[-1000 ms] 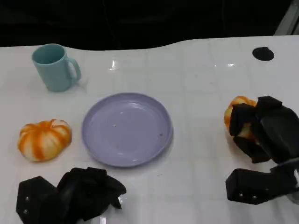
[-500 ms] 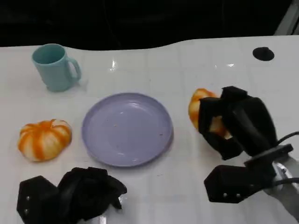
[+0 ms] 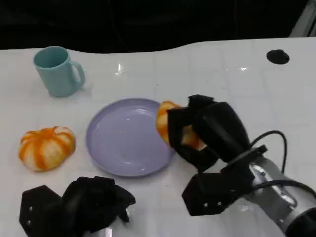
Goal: Grasp the bread from the table and place it into the plate.
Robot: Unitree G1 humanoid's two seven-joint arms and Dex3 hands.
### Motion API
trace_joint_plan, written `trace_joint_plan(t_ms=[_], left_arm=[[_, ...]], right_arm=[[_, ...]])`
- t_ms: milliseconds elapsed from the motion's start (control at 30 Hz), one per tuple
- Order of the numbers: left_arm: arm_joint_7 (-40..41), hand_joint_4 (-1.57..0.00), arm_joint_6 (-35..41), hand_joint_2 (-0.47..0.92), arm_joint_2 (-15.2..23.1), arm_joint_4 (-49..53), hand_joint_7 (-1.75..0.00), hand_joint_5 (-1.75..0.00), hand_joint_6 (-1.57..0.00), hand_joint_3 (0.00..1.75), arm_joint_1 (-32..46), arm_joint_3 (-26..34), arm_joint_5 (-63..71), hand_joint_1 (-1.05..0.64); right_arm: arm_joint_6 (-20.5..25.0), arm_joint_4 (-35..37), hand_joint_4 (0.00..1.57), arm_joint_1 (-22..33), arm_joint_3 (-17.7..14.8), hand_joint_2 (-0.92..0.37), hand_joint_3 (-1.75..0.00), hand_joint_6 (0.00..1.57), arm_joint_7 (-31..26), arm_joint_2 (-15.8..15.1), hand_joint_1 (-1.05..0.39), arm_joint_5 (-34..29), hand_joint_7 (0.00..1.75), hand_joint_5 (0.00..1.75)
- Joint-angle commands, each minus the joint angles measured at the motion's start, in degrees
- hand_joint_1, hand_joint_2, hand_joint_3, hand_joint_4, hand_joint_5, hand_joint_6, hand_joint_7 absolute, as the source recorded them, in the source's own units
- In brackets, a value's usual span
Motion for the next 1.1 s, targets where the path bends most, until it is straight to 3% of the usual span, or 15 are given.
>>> trace_joint_plan(t_ms=[33, 500, 567, 600, 633, 667, 733, 800, 867, 933, 1100], left_arm=[[0.2, -0.9, 0.9, 0.63, 0.5, 0.4, -0.43, -1.52, -1.51, 0.24, 0.8, 0.1, 0.1, -1.05], [0.4, -0.91, -0.1, 0.64, 0.2, 1.0, -0.43, -1.53, -1.51, 0.24, 0.5, -0.1, 0.7, -1.05], [0.5, -0.91, 0.0, 0.64, 0.1, 0.9, -0.43, -1.53, -1.51, 0.24, 0.6, -0.2, 0.7, -1.05], [0.5, -0.91, 0.1, 0.64, 0.0, 0.8, -0.43, -1.52, -1.51, 0.24, 0.6, -0.2, 0.6, -1.05], [0.5, -0.91, 0.2, 0.64, 0.0, 0.7, -0.43, -1.52, -1.5, 0.24, 0.7, -0.1, 0.5, -1.05], [0.4, -0.91, 0.2, 0.64, 0.0, 0.7, -0.43, -1.52, -1.5, 0.24, 0.7, -0.1, 0.5, -1.05], [0.3, -0.91, 0.2, 0.64, 0.0, 0.8, -0.43, -1.52, -1.5, 0.24, 0.7, -0.2, 0.5, -1.05], [0.5, -0.91, 0.3, 0.64, 0.0, 0.7, -0.43, -1.52, -1.5, 0.24, 0.7, -0.2, 0.6, -1.05], [0.5, -0.91, 0.3, 0.64, 0.1, 0.6, -0.43, -1.52, -1.51, 0.24, 0.7, -0.2, 0.6, -1.05], [0.5, -0.91, 0.2, 0.64, 0.1, 0.4, -0.42, -1.52, -1.51, 0.24, 0.9, -0.2, 0.6, -1.05], [0.9, -0.9, 0.8, 0.64, 0.1, 0.1, -0.42, -1.51, -1.51, 0.23, 0.9, -0.2, 0.7, -1.05]], right_arm=[[-0.4, 3.6, 1.06, -4.0, 1.0, -0.12, -1.57, 0.95, -0.5, 2.0, 0.04, -0.2, 1.54, 1.75], [-1.7, 24.4, 0.95, -14.3, 4.0, -0.31, -1.37, 0.81, -8.6, 10.6, -0.09, -1.4, 1.59, 1.75], [-3.1, 26.2, 0.88, -14.9, 4.0, -0.36, -1.28, 0.78, -9.3, 10.8, -0.09, -1.1, 1.43, 1.7], [-3.2, 26.7, 0.85, -15.1, 3.9, -0.39, -1.23, 0.79, -8.3, 10.9, -0.09, -0.7, 1.29, 1.64], [-3.2, 27.0, 0.74, -15.3, 3.9, -0.45, -1.04, 0.75, -7.5, 10.9, -0.12, -0.5, 1.0, 1.43], [-2.5, 27.3, 0.71, -15.7, 4.3, -0.48, -0.96, 0.75, -5.5, 10.7, -0.12, -0.6, 0.87, 1.35], [-1.4, 27.5, 0.34, -16.4, 5.4, -0.59, -0.67, 0.49, -1.8, 10.2, -0.23, -1.2, 0.37, 0.76], [-0.3, 27.1, 0.1, -16.6, 6.0, -0.81, -0.29, 0.35, 0.6, 9.8, -0.37, -1.5, 0.1, 0.51], [0.4, 26.3, 0.03, -16.4, 6.3, -0.88, -0.17, 0.3, 2.5, 9.6, -0.42, -1.3, 0.03, 0.46], [0.8, 25.4, 0.0, -16.0, 6.4, -0.91, -0.18, 0.21, 4.9, 9.4, -0.58, -0.7, 0.01, 0.21], [0.5, 22.5, 0.0, -14.4, 6.1, -0.92, -0.22, 0.17, 8.4, 8.5, -0.69, 0.4, 0.0, 0.13]])
